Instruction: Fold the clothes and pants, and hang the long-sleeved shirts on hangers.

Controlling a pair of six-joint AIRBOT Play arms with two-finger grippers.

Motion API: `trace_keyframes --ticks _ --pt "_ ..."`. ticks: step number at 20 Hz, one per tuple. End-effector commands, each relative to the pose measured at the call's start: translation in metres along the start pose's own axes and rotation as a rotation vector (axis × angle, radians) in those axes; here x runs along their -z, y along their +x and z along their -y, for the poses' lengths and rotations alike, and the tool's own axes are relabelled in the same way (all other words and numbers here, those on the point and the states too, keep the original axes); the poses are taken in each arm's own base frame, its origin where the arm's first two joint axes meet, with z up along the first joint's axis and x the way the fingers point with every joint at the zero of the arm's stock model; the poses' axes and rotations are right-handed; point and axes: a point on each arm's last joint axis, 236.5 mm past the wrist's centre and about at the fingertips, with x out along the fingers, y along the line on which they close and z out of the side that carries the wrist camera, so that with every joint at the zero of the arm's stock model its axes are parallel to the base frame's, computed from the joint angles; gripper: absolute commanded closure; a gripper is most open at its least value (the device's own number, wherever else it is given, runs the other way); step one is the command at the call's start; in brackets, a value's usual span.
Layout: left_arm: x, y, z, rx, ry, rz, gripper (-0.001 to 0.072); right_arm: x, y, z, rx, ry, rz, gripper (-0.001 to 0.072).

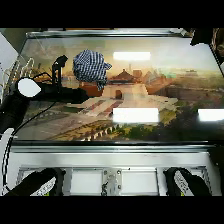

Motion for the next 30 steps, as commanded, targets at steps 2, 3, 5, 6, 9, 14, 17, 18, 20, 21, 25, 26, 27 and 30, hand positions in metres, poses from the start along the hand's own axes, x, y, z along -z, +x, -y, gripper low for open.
trace_keyframes --ticks 2,3,5,6,9,14,17,18,20,21,25,26,27,30 --pt "0.004 0.0 0.0 0.001 0.007 -0.016 0.0693 0.139 -0.012 -0.17 -0.617 -0.149 -0.431 0.0241" --pt "0.006 0.0 0.001 0.002 0.007 -0.025 0.0693 0.168 -0.03 -0.197 -0.752 -0.16 -0.535 0.0241" --pt "0.008 0.0 0.001 0.003 0.007 -0.034 0.0693 0.216 -0.067 -0.232 -0.968 -0.155 -0.728 0.0241" --pt "0.008 0.0 0.001 0.005 0.006 -0.036 0.0693 0.235 -0.079 -0.242 -1.028 -0.151 -0.811 0.0241" --pt "0.008 0.0 0.002 0.006 0.005 -0.035 0.0692 0.283 -0.107 -0.266 -1.138 -0.169 -0.979 0.0241" --pt "0.008 0.0 0.001 0.005 0.006 -0.034 0.0692 0.328 -0.134 -0.289 -1.205 -0.204 -1.093 0.0241" --pt "0.008 0.0 0.001 0.004 0.006 -0.034 0.0693 0.333 -0.136 -0.291 -1.209 -0.214 -1.105 0.0289" --pt "0.008 0.0 0.001 0.004 0.006 -0.034 0.0692 0.333 -0.136 -0.29 -1.207 -0.217 -1.106 0.0497" --pt "0.008 0.0 0.001 0.004 0.006 -0.034 0.0693 0.335 -0.134 -0.288 -1.199 -0.23 -1.108 0.0688" --pt "0.008 0.0 0.001 0.004 0.006 -0.034 0.0693 0.336 -0.136 -0.286 -1.201 -0.238 -1.118 0.0688" --pt "0.008 0.0 0.001 0.004 0.006 -0.034 0.0692 0.337 -0.136 -0.286 -1.199 -0.24 -1.118 0.0688" --pt "0.008 0.0 0.001 0.004 0.006 -0.034 0.0693 0.337 -0.136 -0.286 -1.199 -0.24 -1.118 0.0687" --pt "0.008 0.0 0.001 0.004 0.006 -0.034 0.0692 0.337 -0.136 -0.286 -1.199 -0.24 -1.118 0.0688" --pt "0.008 0.0 0.001 0.004 0.006 -0.034 0.0692 0.337 -0.136 -0.286 -1.199 -0.24 -1.118 0.0688"
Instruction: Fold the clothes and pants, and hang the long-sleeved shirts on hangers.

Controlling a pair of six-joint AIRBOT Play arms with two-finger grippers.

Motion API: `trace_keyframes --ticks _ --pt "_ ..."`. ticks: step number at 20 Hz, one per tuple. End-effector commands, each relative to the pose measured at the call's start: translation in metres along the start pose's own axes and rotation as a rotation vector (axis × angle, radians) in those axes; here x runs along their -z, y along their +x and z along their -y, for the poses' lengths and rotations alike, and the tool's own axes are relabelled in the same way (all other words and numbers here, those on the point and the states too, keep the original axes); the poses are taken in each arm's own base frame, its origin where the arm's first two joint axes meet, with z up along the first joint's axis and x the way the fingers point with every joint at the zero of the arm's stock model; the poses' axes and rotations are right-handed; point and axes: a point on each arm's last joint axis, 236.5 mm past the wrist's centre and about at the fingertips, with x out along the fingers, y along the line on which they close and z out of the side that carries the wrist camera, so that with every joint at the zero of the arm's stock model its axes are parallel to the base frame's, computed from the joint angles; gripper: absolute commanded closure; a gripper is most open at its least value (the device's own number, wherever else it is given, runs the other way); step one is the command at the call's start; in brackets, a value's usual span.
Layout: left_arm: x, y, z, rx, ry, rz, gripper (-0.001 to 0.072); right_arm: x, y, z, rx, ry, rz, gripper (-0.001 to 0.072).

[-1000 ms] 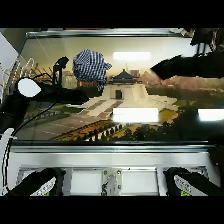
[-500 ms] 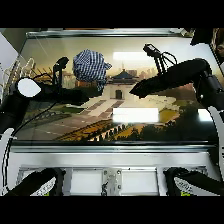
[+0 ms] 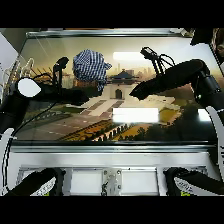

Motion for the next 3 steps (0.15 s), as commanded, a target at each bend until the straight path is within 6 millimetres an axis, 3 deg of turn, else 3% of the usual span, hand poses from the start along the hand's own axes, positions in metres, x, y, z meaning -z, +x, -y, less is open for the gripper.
trace_keyframes --ticks 1,3 --pt "0.0 0.0003 0.0001 0.0 0.001 0.0 0.0692 0.0005 0.0004 -0.0003 -0.001 0.0 -0.002 0.0688" --pt "-0.0001 0.0003 0.0001 0.0 0.001 0.0 0.0693 0.0006 0.0005 -0.0002 -0.001 0.0 -0.003 0.0688"
